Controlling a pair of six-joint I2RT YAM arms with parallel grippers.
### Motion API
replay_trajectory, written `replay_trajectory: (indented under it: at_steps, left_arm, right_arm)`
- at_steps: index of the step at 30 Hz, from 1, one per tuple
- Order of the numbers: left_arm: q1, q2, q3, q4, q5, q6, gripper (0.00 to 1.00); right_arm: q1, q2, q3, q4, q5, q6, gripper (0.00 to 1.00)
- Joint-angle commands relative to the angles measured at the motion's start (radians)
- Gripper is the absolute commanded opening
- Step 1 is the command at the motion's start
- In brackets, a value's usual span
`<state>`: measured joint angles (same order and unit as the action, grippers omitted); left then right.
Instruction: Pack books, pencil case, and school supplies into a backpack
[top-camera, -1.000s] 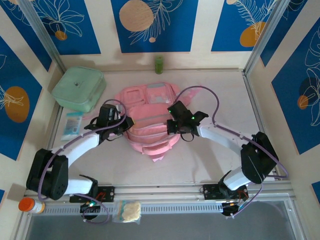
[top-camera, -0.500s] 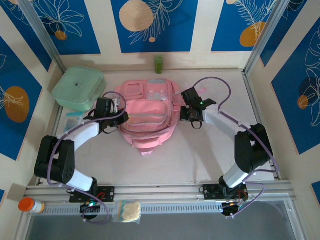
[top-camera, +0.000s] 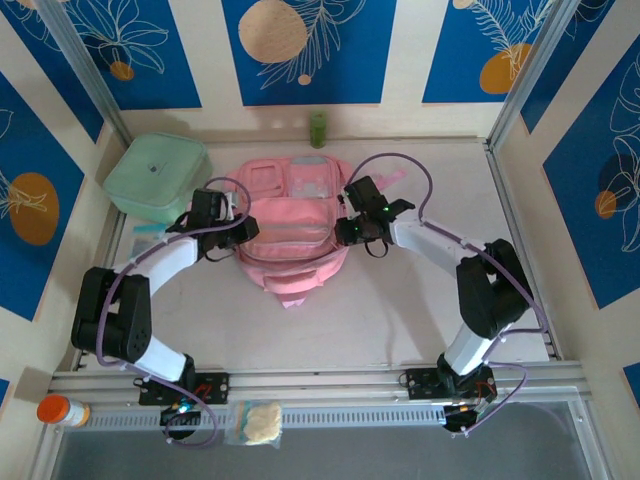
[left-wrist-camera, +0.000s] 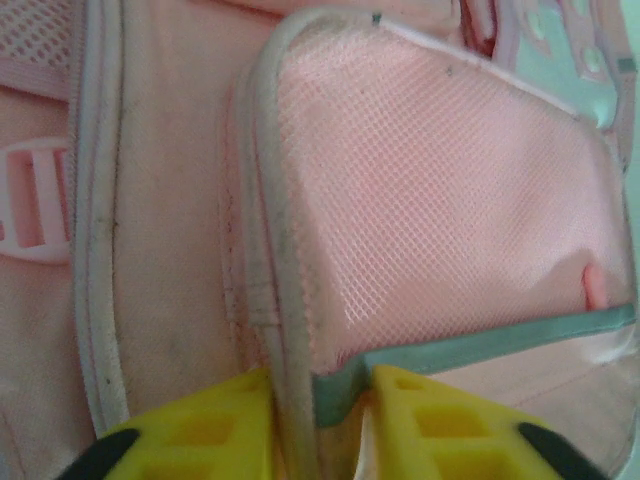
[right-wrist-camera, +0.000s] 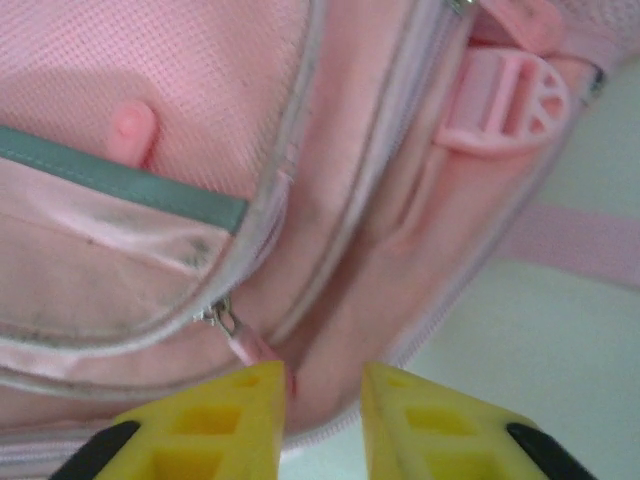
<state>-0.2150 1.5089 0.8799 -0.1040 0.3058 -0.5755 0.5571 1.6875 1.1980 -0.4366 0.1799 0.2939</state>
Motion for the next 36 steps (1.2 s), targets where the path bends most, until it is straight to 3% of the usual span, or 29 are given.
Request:
replay_trajectory:
  at_steps: [1,7,17,23,28,36]
  left_arm:
    - [0.015,-0.069,0.005,0.043,0.009,-0.095,0.4]
    - [-0.008,-0.206,-0.102,0.037,-0.039,-0.245,0.48]
    - [-0.2,-0.342,-0.232,0.137,-0.189,-0.575,0.59]
    - [-0.344,-0.225,-0.241,0.305,-0.325,-0.794,0.65]
    - [-0.426,-0.133,-0.228,0.338,-0.435,-0.9,0.68]
    - [-0.446,-0.033,-0.228,0.372,-0.588,-0.992,0.65]
  right_arm:
    - [0.01,0.042,0.027,0.071,-0.117,-0.097,0.38]
    - [0.012,0.126,0.083,0.063,-0.088,-0.186,0.45]
    - [0.057,0.107,0.004,0.142,-0.087,-0.323,0.42]
    - [0.047,0.114,-0.033,0.162,-0.116,-0.34,0.43]
    - [0.083,0.058,-0.113,0.237,-0.155,-0.323,0.44]
    - [0.145,0.031,-0.144,0.264,-0.124,-0.27,0.44]
